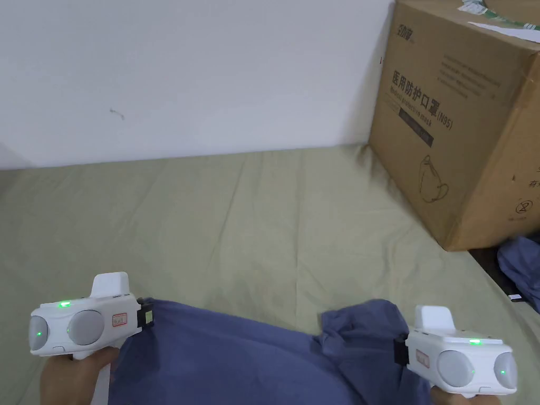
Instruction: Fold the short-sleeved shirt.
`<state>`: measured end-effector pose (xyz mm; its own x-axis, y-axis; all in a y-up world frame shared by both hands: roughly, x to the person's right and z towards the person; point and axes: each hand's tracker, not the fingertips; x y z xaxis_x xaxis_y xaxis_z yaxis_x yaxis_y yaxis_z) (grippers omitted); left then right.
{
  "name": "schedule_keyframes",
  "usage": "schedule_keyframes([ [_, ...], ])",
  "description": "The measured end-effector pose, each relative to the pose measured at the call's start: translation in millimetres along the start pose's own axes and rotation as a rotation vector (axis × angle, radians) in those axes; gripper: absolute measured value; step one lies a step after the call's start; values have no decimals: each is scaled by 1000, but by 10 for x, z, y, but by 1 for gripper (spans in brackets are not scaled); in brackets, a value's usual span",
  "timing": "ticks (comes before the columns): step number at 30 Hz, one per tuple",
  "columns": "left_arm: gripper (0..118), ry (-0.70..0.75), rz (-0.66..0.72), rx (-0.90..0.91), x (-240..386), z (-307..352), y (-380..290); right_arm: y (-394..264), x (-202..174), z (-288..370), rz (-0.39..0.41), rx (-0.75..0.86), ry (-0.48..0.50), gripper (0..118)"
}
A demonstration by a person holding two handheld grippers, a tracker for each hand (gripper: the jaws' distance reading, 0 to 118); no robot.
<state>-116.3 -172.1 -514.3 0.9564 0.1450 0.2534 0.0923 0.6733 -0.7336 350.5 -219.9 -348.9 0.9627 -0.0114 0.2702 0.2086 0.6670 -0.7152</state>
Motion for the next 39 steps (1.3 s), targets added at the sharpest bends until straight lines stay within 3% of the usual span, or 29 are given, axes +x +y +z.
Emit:
schedule_keyframes([
  [8,1,8,16,134,-47,870,158,539,-119,1224,78,244,-12,2],
  [25,1,152,15,529,-241,2841,1441,2252,-587,2594,148,727,89,2],
  [30,1,170,16,596,-287,3074,1823,2783,-695,2839,138,823,116,2],
  [39,1,198,-8,654,-352,2937,2489,3440,-793,2962,164,915,110,2],
])
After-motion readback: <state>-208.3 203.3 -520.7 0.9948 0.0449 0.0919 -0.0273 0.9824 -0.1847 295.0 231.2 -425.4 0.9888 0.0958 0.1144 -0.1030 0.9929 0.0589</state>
